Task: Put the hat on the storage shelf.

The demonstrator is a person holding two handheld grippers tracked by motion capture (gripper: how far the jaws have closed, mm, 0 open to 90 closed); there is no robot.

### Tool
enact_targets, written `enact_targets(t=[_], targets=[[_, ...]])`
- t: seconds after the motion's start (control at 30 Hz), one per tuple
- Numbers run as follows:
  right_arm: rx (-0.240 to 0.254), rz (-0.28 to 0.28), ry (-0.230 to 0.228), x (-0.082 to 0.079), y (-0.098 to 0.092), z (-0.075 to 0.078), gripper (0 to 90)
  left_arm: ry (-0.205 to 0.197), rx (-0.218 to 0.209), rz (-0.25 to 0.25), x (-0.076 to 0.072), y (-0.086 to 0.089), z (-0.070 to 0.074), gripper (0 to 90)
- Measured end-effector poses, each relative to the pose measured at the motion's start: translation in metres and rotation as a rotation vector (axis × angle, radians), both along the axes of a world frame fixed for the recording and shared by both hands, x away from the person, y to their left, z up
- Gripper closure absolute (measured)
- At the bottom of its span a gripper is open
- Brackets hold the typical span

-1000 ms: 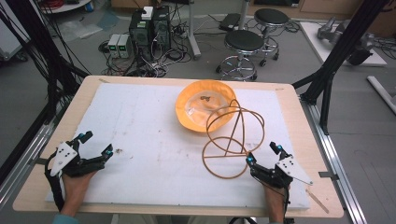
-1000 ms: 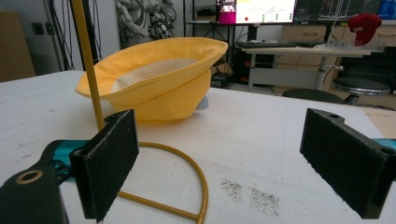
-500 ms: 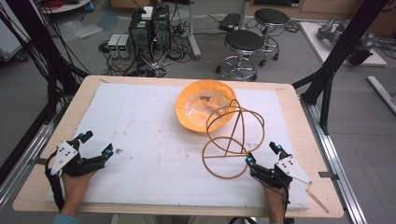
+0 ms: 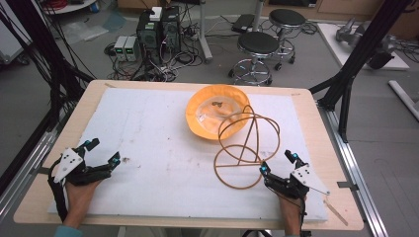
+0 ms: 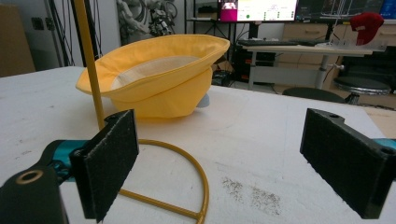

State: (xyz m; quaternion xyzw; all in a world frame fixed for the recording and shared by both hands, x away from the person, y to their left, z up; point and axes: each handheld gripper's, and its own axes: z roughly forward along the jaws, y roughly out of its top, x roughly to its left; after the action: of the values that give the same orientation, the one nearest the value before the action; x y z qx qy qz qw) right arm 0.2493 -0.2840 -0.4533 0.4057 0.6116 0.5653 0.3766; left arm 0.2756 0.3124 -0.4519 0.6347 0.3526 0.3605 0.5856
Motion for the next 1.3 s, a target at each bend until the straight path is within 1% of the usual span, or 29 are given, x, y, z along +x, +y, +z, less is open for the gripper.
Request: enact_targets(t=[0.1,0.23,0.27,0.4,0.5,0.57,0.6,0.63,0.77,0.83,0.97,1.07,1.13,1.17,1.27,1.3], targets=[[-0.003,0.0,0.0,0.0,0.0,0.0,10.4,0.002,0.003,-0.008,0.002,0.0,0.002,10.6],[-0.003,0.002,-0.001,0.0,0.0,0.0,10.4,0.006,0.02,-0.027,0.004,-0.002,0.009,10.6],[-0.002,0.003,0.001,0.0,0.0,0.0,10.4,0.008,0.029,-0.033,0.005,-0.002,0.011,10.6],[-0.004,0.004,0.002,0.0,0.0,0.0,10.4,0.01,0.043,-0.059,0.01,-0.004,0.023,10.6],[-0.004,0.004,0.004,0.0,0.0,0.0,10.4,0.016,0.058,-0.083,0.016,-0.005,0.035,10.6],[-0.004,0.002,0.004,0.001,0.0,0.0,10.4,0.025,0.055,-0.101,0.022,-0.006,0.043,10.6],[-0.004,0.002,0.006,0.001,0.0,0.0,10.4,0.034,0.06,-0.117,0.027,-0.007,0.052,10.6],[-0.004,0.002,0.006,0.001,0.0,0.0,10.4,0.034,0.06,-0.117,0.027,-0.007,0.052,10.6],[-0.005,0.002,0.005,0.001,0.0,0.0,10.4,0.035,0.087,-0.154,0.038,-0.012,0.071,10.6],[-0.003,0.001,0.006,0.001,0.0,0.0,10.4,0.044,0.09,-0.174,0.044,-0.015,0.08,10.6],[-0.005,0.001,0.005,0.001,0.0,0.0,10.4,0.07,0.107,-0.208,0.058,-0.022,0.094,10.6],[-0.004,0.002,0.006,0.001,0.0,0.0,10.4,0.109,0.109,-0.244,0.07,-0.029,0.103,10.6],[-0.004,0.002,0.006,0.001,0.0,0.0,10.4,0.134,0.12,-0.261,0.077,-0.034,0.108,10.5],[-0.004,0.001,0.006,0.001,0.0,0.0,10.4,0.145,0.114,-0.271,0.081,-0.036,0.111,10.5],[-0.004,0.003,0.007,0.001,0.0,0.0,10.4,0.162,0.127,-0.292,0.092,-0.044,0.117,10.5],[-0.003,0.003,0.007,0.001,0.0,0.0,10.4,0.167,0.125,-0.297,0.095,-0.046,0.119,10.5]])
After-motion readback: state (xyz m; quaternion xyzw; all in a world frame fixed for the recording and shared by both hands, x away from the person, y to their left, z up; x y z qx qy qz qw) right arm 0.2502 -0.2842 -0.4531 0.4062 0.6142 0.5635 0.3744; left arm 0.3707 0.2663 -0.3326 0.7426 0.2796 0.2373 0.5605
